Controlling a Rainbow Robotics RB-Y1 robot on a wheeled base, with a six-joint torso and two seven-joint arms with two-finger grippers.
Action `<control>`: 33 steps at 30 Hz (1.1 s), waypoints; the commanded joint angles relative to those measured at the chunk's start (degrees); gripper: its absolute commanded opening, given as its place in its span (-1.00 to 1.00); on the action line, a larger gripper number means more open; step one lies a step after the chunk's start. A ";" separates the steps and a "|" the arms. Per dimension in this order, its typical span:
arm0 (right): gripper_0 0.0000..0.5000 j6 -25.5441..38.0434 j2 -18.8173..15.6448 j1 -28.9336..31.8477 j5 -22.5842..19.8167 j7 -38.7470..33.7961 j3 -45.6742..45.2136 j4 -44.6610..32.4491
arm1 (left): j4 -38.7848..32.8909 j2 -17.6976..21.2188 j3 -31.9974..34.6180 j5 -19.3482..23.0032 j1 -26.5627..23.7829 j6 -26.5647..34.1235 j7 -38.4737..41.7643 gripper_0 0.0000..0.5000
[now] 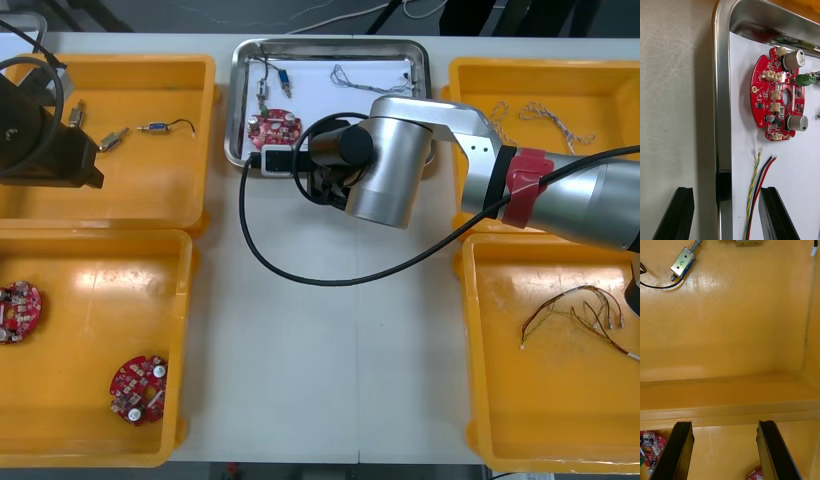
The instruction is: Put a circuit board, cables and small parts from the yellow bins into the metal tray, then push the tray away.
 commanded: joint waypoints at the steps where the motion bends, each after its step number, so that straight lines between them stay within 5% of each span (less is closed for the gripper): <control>1: 1.00 2.03 0.27 -3.17 -0.58 1.51 -0.80 -3.77 | -1.65 2.59 1.73 -0.53 0.36 0.38 -7.05 1.00; 19: 1.00 25.85 -2.54 3.42 -4.45 -0.34 -13.98 -22.58 | -1.65 2.59 1.73 -0.53 0.36 0.38 -7.05 1.00; 33: 1.00 35.87 -7.99 12.03 -14.12 -6.49 -25.58 -35.76 | -1.65 2.59 1.73 -0.53 0.36 0.38 -7.05 1.00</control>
